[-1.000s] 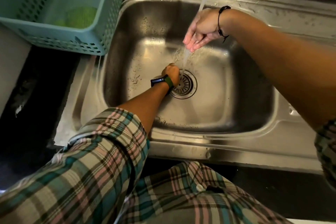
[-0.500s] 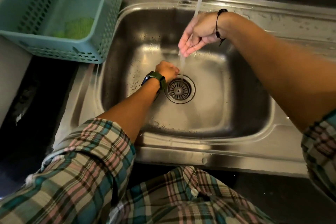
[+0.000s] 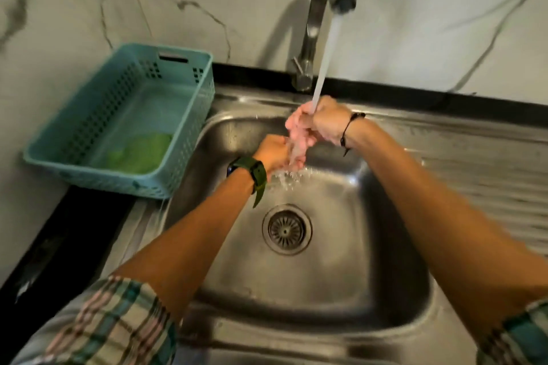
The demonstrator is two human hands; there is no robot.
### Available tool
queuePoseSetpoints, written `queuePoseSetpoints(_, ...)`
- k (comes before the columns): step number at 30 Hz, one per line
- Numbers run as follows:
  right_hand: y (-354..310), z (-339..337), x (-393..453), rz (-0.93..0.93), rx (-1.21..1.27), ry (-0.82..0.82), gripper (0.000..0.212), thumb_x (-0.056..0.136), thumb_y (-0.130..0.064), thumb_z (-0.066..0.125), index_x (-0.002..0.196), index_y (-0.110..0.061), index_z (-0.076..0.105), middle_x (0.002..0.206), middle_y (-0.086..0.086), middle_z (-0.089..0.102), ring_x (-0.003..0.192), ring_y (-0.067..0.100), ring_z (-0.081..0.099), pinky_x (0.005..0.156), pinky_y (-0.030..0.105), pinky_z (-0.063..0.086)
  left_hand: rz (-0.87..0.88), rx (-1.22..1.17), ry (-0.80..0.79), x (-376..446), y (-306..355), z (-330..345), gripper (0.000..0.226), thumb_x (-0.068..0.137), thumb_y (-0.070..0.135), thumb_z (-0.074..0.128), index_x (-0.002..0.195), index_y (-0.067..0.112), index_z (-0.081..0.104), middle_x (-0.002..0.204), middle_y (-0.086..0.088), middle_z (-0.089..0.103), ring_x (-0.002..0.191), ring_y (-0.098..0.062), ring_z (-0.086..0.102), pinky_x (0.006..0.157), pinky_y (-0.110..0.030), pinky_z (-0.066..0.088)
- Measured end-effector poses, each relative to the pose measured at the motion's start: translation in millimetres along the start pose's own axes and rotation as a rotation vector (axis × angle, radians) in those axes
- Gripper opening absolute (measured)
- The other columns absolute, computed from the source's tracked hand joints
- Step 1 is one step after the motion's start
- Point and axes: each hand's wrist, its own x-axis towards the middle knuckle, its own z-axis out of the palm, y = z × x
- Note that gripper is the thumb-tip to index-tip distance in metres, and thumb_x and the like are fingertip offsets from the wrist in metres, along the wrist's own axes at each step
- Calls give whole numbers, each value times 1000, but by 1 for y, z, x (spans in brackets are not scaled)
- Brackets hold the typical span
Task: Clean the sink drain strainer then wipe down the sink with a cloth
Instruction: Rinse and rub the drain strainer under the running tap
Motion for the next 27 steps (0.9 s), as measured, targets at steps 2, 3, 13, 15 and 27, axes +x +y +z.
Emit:
queuePoseSetpoints(2,-2,2,3,-115,-98,184,25,92,-17,52,76,-2,62,44,-1,57,35,6,48,40,19,41,55,62,51,1,21,-1,19,90,9,52,89,-5,64,73,-10,61,60,-18,54,54,-22,51)
queuePoseSetpoints(3,-2,5,5,-154,-123,264,28,91,-24,55,70,-5,62,42,-4,55,37,5,47,43,18,40,83,68,81,2,32,-2,19,90,5,47,85,-2,64,68,-9,60,56,-17,53,46,-19,47)
queuePoseSetpoints(13,-6,0,13,-92,27,337,15,90,-7,51,80,-5,62,70,8,59,63,19,54,55,26,46,223,-34,260,24,117,0,35,86,-8,32,63,14,45,60,-3,41,53,-14,37,48,-20,35)
queuePoseSetpoints(15,-11,-5,14,0,130,229,17,91,3,44,87,2,60,70,14,57,60,24,54,51,27,52,238,-96,252,27,121,3,35,85,-9,31,64,16,42,60,-3,38,52,-14,34,48,-22,31)
queuePoseSetpoints(27,-20,-11,24,177,101,197,19,91,6,42,84,6,60,74,16,60,65,24,60,72,35,56,238,71,94,24,114,8,53,88,-8,29,138,11,38,118,-3,49,110,-16,44,92,-24,38)
